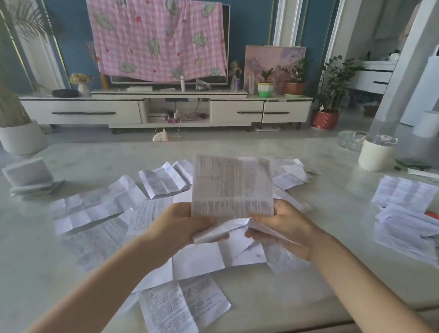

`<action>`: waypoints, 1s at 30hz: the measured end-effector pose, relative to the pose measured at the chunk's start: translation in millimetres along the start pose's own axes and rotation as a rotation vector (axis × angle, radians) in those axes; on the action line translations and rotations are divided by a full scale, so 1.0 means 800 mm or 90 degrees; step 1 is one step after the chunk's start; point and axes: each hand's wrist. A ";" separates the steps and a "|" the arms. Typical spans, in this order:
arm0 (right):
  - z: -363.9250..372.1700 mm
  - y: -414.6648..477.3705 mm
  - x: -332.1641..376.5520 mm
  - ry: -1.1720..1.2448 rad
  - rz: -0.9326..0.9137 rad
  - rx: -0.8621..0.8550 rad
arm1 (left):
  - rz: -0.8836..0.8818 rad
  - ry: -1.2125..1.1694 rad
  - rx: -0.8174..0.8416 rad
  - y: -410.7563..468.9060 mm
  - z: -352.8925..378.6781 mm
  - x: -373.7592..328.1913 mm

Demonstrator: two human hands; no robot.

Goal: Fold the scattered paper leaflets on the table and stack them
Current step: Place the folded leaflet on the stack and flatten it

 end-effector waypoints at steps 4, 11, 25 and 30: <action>0.001 0.015 -0.002 0.043 0.021 0.014 | -0.023 -0.097 -0.013 0.005 -0.016 0.007; 0.015 0.021 0.007 -0.120 -0.144 -0.028 | -0.110 -0.247 -0.006 0.007 -0.036 0.018; 0.016 0.015 0.014 -0.225 0.019 0.183 | 0.070 0.054 -0.037 0.000 -0.015 0.009; 0.018 0.017 -0.003 -0.057 -0.068 -0.101 | -0.041 -0.262 0.064 -0.005 -0.015 0.012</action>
Point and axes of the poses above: each hand's wrist, its own y-axis towards the middle knuckle, its own z-axis out of the palm, x = y × z, and after that the axes turned 1 degree about z, right-handed
